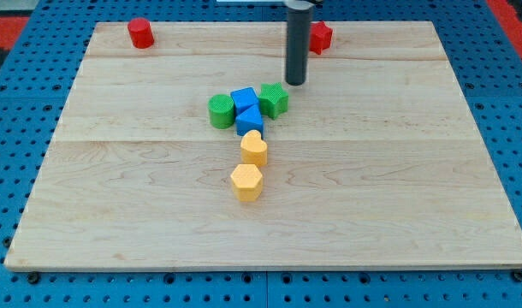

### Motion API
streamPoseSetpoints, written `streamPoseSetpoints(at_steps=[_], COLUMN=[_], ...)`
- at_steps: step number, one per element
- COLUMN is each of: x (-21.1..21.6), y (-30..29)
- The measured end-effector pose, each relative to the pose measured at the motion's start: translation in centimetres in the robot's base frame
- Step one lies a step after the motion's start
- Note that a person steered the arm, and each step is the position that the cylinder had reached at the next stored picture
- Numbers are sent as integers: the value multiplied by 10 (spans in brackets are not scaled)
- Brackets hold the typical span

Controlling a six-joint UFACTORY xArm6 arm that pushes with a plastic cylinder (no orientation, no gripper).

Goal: Move the yellow heart to the bottom of the red circle

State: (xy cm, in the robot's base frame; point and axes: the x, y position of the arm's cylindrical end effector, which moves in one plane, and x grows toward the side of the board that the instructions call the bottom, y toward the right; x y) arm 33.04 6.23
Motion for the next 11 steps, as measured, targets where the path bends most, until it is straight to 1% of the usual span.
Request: streamPoseSetpoints(at_steps=[1,2,3,6,7,8,9,10,11], x=[15,46,69,92,125,134,141,128,79], y=[34,63,69,80,70,26,-43,-97,-187])
